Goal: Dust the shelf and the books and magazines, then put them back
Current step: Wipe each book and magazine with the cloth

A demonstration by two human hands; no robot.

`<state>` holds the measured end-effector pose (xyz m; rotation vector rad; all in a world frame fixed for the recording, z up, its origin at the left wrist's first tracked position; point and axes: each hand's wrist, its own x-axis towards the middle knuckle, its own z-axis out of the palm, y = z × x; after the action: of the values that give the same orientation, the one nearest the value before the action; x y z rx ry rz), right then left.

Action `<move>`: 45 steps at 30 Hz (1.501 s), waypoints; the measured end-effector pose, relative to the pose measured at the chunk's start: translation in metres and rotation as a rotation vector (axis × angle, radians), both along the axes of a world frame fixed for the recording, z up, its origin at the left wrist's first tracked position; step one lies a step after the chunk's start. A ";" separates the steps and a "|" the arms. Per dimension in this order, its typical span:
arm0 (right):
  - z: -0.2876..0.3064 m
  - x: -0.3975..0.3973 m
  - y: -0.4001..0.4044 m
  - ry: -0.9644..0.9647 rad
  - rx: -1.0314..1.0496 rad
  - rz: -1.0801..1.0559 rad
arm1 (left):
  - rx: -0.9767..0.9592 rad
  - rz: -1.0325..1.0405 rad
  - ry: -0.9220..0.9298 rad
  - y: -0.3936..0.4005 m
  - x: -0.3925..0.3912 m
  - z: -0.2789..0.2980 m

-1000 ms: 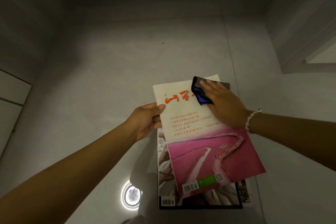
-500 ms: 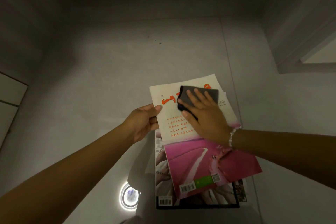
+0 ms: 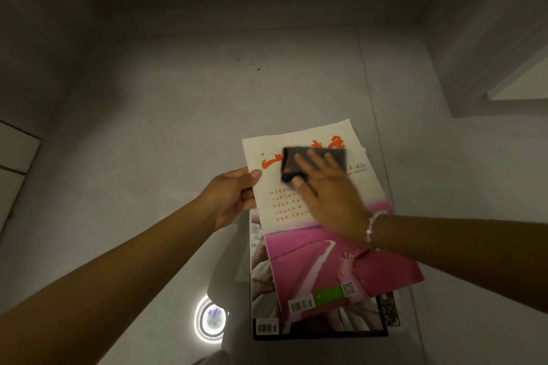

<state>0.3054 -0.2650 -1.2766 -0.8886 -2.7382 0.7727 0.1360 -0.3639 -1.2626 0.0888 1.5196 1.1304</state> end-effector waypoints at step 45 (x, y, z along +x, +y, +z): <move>-0.018 0.009 0.029 -0.151 0.229 0.158 | -0.034 -0.028 0.063 -0.002 0.002 0.000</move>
<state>0.3148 -0.2360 -1.2949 -0.7176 -2.9801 0.4164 0.1378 -0.3660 -1.2628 0.1227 1.5878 1.0881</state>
